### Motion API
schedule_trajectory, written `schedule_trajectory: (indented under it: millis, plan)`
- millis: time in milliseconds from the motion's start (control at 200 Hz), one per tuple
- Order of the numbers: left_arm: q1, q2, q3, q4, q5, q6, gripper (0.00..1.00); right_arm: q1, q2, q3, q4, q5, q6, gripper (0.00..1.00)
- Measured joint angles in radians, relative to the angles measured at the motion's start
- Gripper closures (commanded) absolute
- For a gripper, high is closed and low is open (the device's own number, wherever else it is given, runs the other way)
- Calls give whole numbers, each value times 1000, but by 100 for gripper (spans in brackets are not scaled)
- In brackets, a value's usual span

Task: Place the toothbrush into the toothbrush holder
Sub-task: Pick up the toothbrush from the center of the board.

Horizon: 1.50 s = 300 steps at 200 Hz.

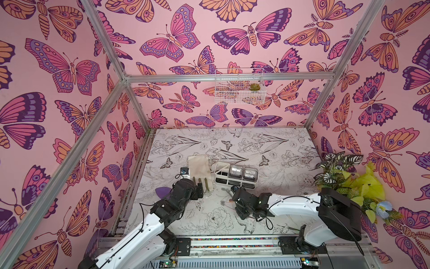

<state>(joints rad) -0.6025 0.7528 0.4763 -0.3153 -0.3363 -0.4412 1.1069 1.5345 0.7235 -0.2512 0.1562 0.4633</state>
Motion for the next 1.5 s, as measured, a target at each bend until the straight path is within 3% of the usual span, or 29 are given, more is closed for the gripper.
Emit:
schedule_trajectory:
  millis: [411,521,951,1502]
  plan:
    - [0,17,55,-40,50,-39,8,0,-105,-5,6,-6,-19,100]
    - [0,18,82,-54,89,-41,16,0,-147,-33,27,-19,-18,100]
    - [0,135,217,-49,364,-32,10,0,-461,-139,161,-28,-19,100]
    - [0,168,162,195,502,-63,15,0,-355,-97,227,-82,-48,100]
